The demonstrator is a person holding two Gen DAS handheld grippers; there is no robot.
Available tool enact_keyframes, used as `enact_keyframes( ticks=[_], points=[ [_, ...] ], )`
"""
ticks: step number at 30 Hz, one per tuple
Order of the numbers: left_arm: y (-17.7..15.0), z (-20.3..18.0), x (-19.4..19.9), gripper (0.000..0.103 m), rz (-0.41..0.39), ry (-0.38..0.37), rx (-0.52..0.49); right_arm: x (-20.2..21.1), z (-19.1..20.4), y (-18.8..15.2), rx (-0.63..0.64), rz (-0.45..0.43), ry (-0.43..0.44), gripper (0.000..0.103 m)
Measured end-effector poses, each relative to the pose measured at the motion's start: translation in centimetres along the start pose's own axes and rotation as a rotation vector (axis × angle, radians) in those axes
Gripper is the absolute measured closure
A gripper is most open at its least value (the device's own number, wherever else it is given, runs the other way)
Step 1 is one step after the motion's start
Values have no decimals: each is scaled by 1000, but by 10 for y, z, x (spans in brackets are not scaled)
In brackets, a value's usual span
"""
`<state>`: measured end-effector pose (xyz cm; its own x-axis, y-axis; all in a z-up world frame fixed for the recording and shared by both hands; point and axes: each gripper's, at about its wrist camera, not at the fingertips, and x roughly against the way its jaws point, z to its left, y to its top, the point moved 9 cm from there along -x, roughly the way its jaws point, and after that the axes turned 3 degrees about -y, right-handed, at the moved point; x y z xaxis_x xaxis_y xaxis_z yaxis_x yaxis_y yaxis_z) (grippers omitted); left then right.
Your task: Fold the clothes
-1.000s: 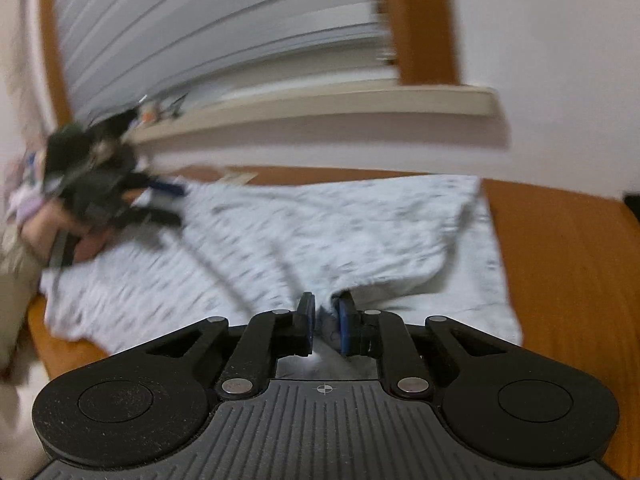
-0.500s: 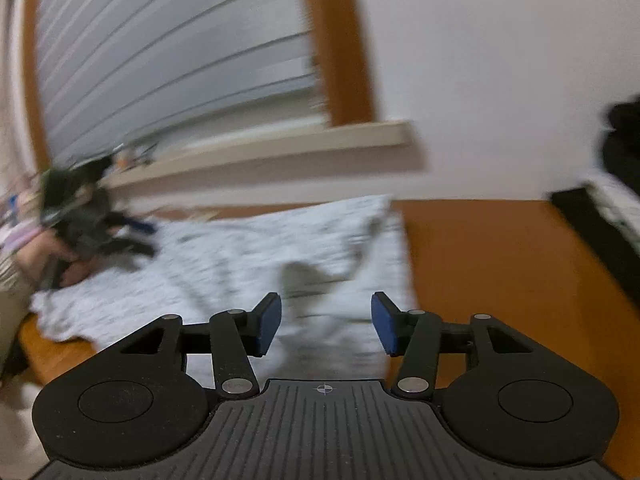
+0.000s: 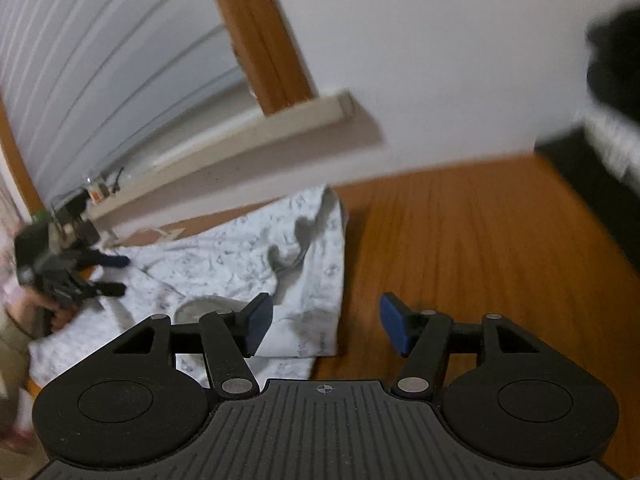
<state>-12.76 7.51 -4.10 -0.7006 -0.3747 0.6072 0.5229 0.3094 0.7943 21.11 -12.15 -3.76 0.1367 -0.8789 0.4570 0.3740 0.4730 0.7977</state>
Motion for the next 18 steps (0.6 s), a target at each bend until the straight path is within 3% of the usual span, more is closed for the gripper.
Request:
enact_keyframes(
  ticks=[4,18],
  points=[
    [0,2,0,0,-4,-13,20,-2,-8,-1,-60,14,-20,42],
    [1,4,7,0,-39,-9,33,3,3,-5,3,19,-30,39]
  ],
)
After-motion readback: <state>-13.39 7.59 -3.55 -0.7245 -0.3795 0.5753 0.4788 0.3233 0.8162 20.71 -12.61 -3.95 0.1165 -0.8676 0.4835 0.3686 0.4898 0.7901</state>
